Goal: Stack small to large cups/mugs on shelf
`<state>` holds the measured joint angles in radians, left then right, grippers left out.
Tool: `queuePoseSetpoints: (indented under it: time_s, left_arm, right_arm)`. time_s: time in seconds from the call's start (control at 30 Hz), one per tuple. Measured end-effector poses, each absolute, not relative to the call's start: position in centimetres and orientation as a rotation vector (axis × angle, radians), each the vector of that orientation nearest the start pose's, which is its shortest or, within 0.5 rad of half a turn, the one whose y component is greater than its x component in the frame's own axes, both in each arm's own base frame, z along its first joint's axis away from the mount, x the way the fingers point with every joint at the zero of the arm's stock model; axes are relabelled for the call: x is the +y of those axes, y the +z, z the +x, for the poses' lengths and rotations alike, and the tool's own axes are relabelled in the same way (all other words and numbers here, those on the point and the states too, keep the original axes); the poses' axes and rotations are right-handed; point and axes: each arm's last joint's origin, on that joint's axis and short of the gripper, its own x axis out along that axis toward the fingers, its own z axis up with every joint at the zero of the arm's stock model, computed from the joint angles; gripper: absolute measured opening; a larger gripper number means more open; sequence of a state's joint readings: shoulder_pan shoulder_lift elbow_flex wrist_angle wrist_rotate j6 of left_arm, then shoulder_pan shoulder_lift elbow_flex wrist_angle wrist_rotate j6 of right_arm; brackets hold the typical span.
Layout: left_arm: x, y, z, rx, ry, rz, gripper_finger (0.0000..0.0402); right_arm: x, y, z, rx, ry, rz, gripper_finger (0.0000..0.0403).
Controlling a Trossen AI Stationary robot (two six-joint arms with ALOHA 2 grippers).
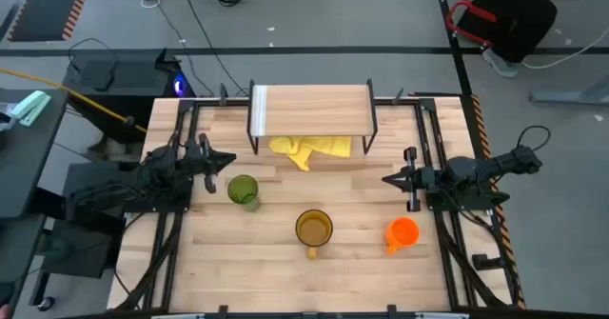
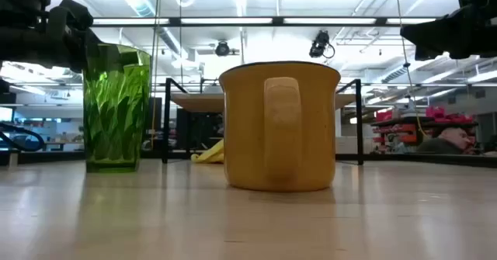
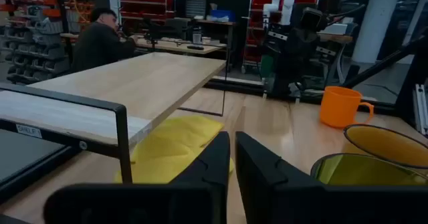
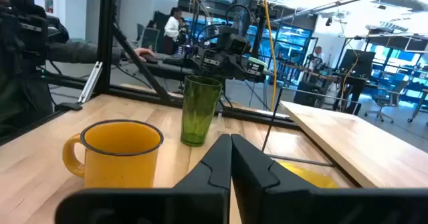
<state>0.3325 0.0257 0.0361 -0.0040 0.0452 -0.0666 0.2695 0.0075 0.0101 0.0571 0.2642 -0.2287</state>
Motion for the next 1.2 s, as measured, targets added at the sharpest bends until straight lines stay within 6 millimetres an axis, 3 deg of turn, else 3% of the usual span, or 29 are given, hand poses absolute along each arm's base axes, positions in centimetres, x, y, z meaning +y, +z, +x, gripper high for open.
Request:
queuePoseSetpoints:
  time_s: [1.2]
  left_arm:
    - [3.05, 17.34, 9.23, -0.016, 0.287, -0.065, 0.003]
  right_arm:
    - [1.84, 17.18, 9.49, -0.058, -0.001, -0.213, 0.0014]
